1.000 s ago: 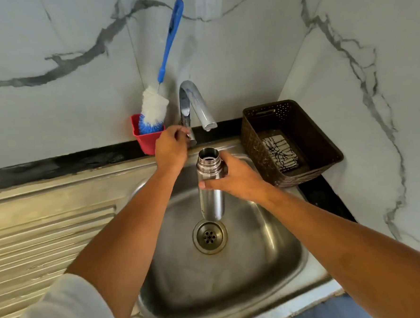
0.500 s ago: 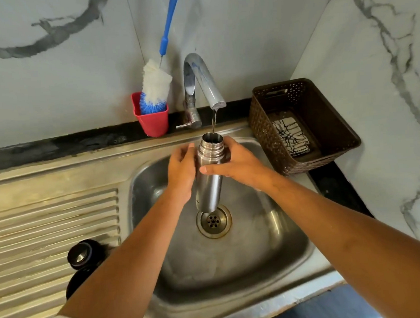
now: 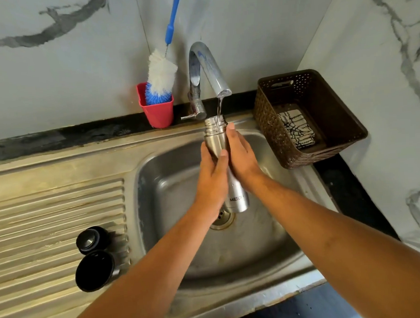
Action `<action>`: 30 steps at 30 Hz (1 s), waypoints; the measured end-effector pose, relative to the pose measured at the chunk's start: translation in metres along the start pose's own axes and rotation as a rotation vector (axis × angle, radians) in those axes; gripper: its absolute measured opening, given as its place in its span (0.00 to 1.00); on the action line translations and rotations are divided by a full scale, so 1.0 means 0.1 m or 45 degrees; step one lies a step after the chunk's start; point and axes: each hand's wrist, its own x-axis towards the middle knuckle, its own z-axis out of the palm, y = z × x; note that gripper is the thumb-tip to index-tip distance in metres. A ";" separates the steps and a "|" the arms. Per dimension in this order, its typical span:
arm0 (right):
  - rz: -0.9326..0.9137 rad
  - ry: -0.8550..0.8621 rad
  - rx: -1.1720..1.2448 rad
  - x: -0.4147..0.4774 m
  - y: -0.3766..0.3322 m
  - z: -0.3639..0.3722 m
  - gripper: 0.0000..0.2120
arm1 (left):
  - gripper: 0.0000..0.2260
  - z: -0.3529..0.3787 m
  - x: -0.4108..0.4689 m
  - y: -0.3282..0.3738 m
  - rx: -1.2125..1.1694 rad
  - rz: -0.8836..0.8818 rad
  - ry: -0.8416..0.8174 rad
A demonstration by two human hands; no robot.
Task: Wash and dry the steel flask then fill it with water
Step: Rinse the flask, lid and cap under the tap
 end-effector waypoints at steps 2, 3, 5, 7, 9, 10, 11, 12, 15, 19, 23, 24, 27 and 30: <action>0.083 -0.004 -0.026 -0.02 -0.04 0.00 0.29 | 0.20 0.06 -0.04 -0.06 -0.008 0.096 0.032; 0.132 -0.039 -0.030 -0.04 -0.07 -0.01 0.32 | 0.19 0.09 -0.03 -0.02 -0.031 0.090 0.083; 0.206 -0.131 -0.014 -0.09 -0.14 -0.04 0.33 | 0.18 0.10 0.02 0.13 -0.061 0.017 0.204; 0.280 -0.257 0.092 -0.13 -0.22 -0.09 0.33 | 0.19 0.03 0.18 0.30 -0.128 -0.108 0.200; 0.358 -0.460 0.182 -0.17 -0.28 -0.15 0.39 | 0.25 -0.08 0.34 0.48 -0.214 -0.238 0.041; 0.375 -0.542 0.204 -0.18 -0.29 -0.17 0.43 | 0.26 -0.14 0.41 0.54 -0.217 -0.263 -0.068; 0.379 -0.566 0.215 -0.18 -0.30 -0.18 0.44 | 0.22 -0.16 0.46 0.57 -0.207 -0.262 -0.127; 0.369 -0.525 0.206 -0.16 -0.28 -0.17 0.44 | 0.16 -0.14 0.48 0.58 -0.198 -0.232 -0.120; 0.164 -0.133 -0.050 -0.13 -0.21 -0.06 0.34 | 0.10 0.05 0.49 0.52 -0.212 -0.032 0.175; -0.140 0.154 -0.302 -0.08 -0.04 0.02 0.34 | 0.09 0.28 0.28 0.26 0.089 0.198 0.420; 0.200 -0.130 -0.093 -0.03 -0.07 -0.06 0.38 | 0.13 0.10 0.30 0.22 -0.101 0.003 0.249; 0.346 -0.300 0.019 -0.03 -0.11 -0.11 0.40 | 0.15 0.03 0.35 0.29 -0.174 -0.133 0.172; 0.550 -0.687 0.154 -0.09 -0.20 -0.19 0.48 | 0.20 -0.16 0.46 0.47 -0.204 -0.441 -0.116; 0.315 -0.523 0.106 -0.08 -0.10 -0.14 0.45 | 0.14 -0.14 0.62 0.52 -0.151 -0.249 -0.020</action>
